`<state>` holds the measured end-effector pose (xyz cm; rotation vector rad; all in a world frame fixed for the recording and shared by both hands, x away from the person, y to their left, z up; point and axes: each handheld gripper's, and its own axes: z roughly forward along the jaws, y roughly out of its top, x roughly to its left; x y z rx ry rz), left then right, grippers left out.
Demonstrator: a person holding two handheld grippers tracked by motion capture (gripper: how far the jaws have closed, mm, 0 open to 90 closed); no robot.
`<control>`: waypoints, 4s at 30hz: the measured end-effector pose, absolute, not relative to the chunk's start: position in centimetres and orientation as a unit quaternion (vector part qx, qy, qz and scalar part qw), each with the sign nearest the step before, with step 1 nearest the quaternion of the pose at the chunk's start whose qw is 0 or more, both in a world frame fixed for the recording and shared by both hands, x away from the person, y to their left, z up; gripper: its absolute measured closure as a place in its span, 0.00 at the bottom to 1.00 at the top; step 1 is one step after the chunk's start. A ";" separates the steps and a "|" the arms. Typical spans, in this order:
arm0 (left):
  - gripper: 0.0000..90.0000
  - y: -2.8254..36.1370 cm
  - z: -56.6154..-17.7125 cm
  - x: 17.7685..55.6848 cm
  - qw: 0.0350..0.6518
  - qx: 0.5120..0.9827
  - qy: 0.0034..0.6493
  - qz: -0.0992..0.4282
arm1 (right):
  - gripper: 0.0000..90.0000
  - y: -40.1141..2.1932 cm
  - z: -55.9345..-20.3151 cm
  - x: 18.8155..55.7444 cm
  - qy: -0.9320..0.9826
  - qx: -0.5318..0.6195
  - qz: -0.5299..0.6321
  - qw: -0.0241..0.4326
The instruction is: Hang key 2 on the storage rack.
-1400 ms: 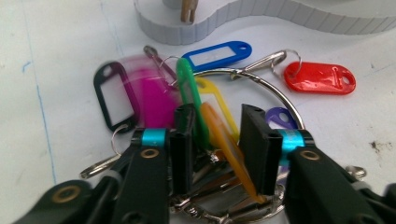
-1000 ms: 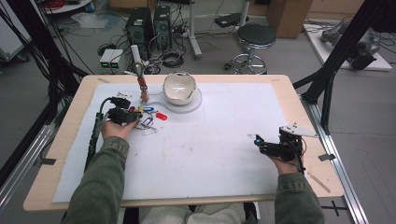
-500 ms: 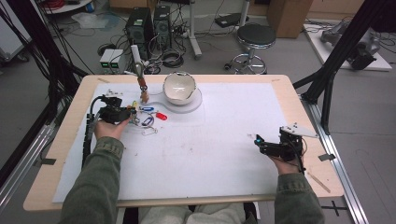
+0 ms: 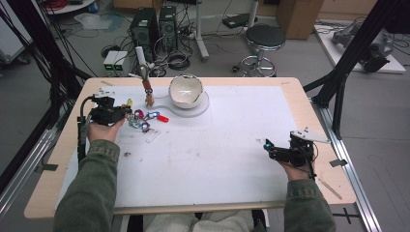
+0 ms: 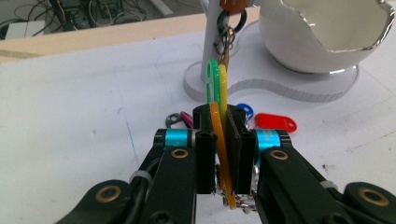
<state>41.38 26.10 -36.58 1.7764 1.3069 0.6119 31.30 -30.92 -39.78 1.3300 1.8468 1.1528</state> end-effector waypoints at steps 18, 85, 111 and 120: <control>0.92 26.6 -30.7 42.3 0.422 0.696 0.506 0.286 | 0.01 -31.0 -39.9 31.2 0.691 0.501 0.433 0.290; 0.92 28.2 -24.2 50.8 0.489 0.651 0.507 0.285 | 0.01 -31.8 -40.1 30.6 0.684 0.514 0.431 0.287; 0.92 27.6 -26.8 53.6 0.501 0.643 0.524 0.244 | 0.01 -32.3 -40.2 30.1 0.680 0.520 0.429 0.289; 0.92 26.8 -27.6 54.3 0.501 0.662 0.514 0.218 | 0.01 -32.1 -40.3 30.4 0.683 0.517 0.428 0.289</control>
